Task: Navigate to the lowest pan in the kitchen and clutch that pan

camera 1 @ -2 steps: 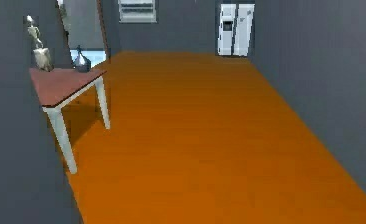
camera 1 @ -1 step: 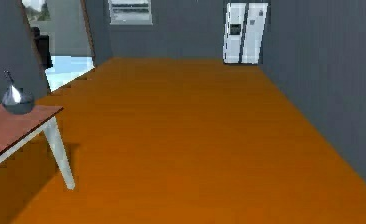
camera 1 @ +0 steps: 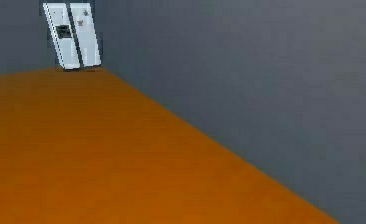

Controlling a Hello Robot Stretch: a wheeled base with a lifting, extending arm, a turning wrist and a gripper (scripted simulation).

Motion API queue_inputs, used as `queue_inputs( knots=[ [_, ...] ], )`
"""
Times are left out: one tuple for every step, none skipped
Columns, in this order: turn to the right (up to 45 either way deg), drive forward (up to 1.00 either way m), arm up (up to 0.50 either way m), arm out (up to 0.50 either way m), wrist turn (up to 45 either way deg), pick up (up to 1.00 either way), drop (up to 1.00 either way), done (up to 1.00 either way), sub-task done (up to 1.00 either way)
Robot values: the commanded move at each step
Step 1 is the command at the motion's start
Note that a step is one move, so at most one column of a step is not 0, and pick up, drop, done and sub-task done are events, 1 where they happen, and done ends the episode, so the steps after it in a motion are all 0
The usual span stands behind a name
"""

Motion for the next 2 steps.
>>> queue_inputs(
  knots=[
    [0.0,0.05,0.0,0.0,0.0,0.0,0.0,0.0,0.0],
    [-45.0,0.0,0.0,0.0,0.0,0.0,0.0,0.0,0.0]
  ],
)
